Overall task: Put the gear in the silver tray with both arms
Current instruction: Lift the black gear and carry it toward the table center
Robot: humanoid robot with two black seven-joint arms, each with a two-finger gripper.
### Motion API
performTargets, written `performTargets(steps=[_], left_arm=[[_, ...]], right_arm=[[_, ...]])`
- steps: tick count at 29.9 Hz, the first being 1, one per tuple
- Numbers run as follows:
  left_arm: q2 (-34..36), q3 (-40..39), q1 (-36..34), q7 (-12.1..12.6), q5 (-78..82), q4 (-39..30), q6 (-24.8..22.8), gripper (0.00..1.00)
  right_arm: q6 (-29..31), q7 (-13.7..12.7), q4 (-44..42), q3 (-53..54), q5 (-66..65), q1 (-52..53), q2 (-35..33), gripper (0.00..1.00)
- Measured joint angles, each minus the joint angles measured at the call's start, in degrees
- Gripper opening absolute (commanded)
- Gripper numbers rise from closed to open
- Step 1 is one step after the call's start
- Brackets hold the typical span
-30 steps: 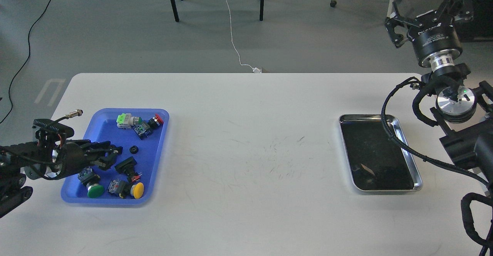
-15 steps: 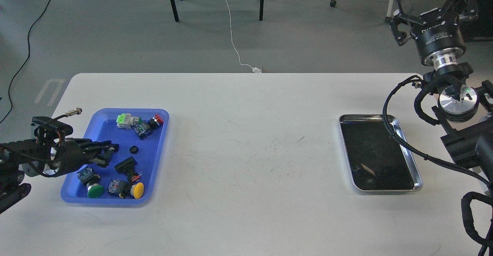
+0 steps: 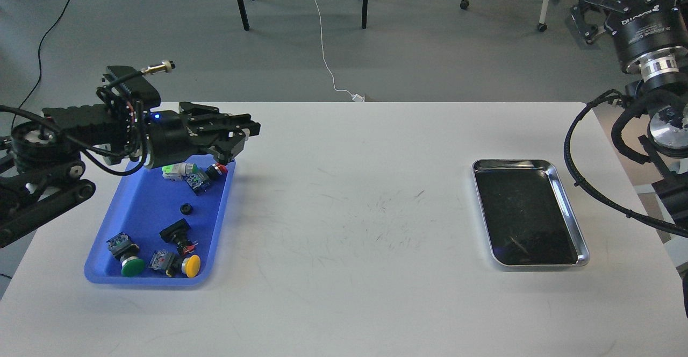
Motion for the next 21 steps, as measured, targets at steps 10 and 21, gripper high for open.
performTargets(steps=[10, 21], left_arm=[[-24.86, 4.86, -2.8, 5.09, 7.5, 4.65, -6.58, 0.12], [-42.65, 11.44, 0.4, 9.43, 12.14, 19.24, -5.58, 0.12]], right_arm=[[-0.07, -0.34, -0.55, -7.3, -0.16, 8.92, -2.68, 0.99], [-1.72, -0.34, -0.61, -7.89, -0.16, 11.33, -2.02, 0.99]])
